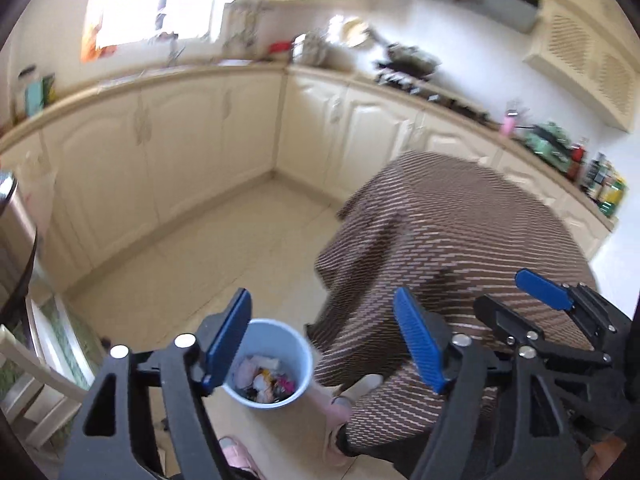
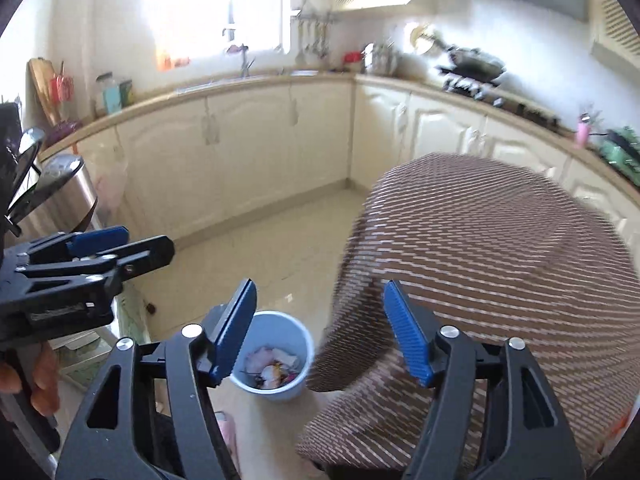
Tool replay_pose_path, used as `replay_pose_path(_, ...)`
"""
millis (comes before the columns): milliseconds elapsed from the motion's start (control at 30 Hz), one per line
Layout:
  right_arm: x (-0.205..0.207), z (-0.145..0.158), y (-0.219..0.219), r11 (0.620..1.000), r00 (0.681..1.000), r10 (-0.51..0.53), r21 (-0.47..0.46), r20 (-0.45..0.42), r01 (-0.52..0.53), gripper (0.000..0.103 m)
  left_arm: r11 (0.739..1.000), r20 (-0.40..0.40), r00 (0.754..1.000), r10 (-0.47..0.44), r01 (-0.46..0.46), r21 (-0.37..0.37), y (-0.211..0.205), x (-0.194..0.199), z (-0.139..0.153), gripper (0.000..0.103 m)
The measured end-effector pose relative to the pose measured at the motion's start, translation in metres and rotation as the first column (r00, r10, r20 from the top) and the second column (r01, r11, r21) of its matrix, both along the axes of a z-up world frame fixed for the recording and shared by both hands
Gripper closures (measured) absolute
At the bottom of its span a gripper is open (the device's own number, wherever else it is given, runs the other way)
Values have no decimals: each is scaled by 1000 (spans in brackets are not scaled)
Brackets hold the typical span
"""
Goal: Collect trash
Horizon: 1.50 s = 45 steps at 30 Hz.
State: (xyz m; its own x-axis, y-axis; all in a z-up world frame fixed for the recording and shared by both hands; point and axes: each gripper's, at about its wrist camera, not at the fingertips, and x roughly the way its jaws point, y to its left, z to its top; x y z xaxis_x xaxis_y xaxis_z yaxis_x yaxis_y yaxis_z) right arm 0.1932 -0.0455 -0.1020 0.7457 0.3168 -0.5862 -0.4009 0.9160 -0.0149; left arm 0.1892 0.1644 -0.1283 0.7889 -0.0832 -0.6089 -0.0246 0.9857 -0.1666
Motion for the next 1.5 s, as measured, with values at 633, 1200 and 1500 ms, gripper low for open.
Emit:
replay_pose_path(633, -136, 83, -88, 987, 938, -157, 58, 307, 147, 10, 991, 252, 963, -92, 64, 116, -107, -145, 98, 13)
replay_pose_path(1200, -184, 100, -125, 975, 879, -223, 100, 421, 200, 7, 978, 366, 923, -116, 41, 205, -152, -187, 125, 9)
replay_pose_path(1500, -189, 97, -133, 969, 873, -246, 111, 422, 220, 7, 984, 407, 909, -96, 26, 174, -149, -195, 123, 9)
